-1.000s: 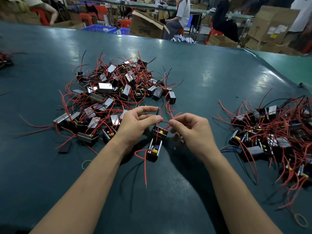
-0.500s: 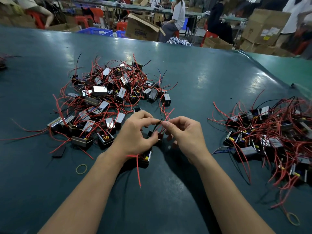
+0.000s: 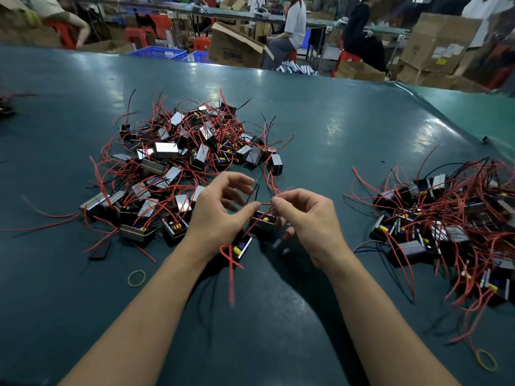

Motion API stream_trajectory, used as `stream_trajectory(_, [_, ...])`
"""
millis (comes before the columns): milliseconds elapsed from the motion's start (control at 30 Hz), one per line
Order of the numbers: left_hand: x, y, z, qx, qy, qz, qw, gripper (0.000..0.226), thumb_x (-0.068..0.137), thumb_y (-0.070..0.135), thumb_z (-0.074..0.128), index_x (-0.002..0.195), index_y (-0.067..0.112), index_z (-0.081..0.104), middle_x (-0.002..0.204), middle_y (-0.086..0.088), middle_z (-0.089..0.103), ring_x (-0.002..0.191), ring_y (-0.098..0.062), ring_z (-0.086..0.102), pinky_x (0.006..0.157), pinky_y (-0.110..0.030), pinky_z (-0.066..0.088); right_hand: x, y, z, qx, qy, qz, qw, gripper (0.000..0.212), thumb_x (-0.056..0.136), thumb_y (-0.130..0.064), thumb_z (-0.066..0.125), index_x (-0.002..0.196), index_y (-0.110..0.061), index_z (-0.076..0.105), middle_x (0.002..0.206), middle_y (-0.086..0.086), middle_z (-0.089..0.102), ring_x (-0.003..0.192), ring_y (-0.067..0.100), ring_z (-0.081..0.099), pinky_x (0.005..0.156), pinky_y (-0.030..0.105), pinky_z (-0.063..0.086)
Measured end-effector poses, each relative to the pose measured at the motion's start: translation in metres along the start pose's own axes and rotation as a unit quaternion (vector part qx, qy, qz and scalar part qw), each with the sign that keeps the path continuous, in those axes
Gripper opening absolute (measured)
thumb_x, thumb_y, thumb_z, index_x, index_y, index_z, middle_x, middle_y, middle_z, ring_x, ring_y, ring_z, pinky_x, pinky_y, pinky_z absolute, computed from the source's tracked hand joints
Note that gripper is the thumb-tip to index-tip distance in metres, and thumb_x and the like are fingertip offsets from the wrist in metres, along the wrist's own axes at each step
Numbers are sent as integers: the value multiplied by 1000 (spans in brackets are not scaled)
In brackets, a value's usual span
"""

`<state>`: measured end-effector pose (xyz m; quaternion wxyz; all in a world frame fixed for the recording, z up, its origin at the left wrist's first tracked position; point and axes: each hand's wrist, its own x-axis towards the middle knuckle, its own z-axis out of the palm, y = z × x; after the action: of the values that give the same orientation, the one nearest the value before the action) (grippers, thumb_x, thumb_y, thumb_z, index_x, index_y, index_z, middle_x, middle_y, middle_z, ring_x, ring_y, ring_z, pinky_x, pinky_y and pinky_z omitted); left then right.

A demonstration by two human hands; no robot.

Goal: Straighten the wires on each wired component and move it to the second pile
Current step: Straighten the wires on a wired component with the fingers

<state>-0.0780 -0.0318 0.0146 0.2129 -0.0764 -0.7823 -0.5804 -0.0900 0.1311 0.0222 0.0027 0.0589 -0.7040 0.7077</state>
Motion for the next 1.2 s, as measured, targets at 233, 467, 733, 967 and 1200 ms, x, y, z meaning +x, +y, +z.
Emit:
stream_trajectory(233, [-4, -2, 2, 151, -36, 169, 973, 14, 79, 26, 76, 86, 14, 75, 84, 4, 66, 82, -18, 56, 72, -27, 44, -2, -5, 0, 51, -33, 30, 998, 9, 87, -5, 68, 79, -9, 70, 69, 7, 68, 56, 12, 60, 41, 18, 43])
stream_trajectory(467, [-4, -6, 3, 156, -32, 158, 974, 13, 80, 18, 77, 93, 15, 79, 79, 8, 71, 73, -18, 51, 68, -26, 44, 0, -5, -6, 97, -52, 48, 993, 4, 85, -4, 69, 86, -6, 73, 76, 8, 71, 66, 15, 66, 48, 20, 49])
stream_trajectory(733, [-7, -2, 7, 74, -13, 49, 996, 19, 79, 19, 79, 97, 25, 77, 74, 3, 62, 70, 2, 56, 66, -3, 36, 2, -4, -9, 115, -45, 43, 991, 11, 79, 4, 72, 78, -5, 65, 73, 11, 72, 68, 22, 72, 57, 23, 55])
stream_trajectory(967, [-5, -3, 6, 119, -33, 84, 989, 14, 80, 15, 79, 93, 19, 79, 81, 12, 73, 76, -1, 50, 70, -12, 36, 2, -3, -8, 62, -31, 25, 997, 7, 82, 2, 71, 78, -4, 69, 72, 10, 72, 68, 18, 70, 58, 24, 55])
stream_trajectory(1200, [-6, -5, 6, 133, -23, 92, 987, 11, 79, 13, 80, 89, 17, 80, 80, 13, 72, 76, -1, 50, 71, -12, 37, -1, 1, -4, -85, 11, -23, 996, 13, 85, -4, 69, 75, -12, 68, 72, 9, 72, 68, 17, 70, 54, 25, 54])
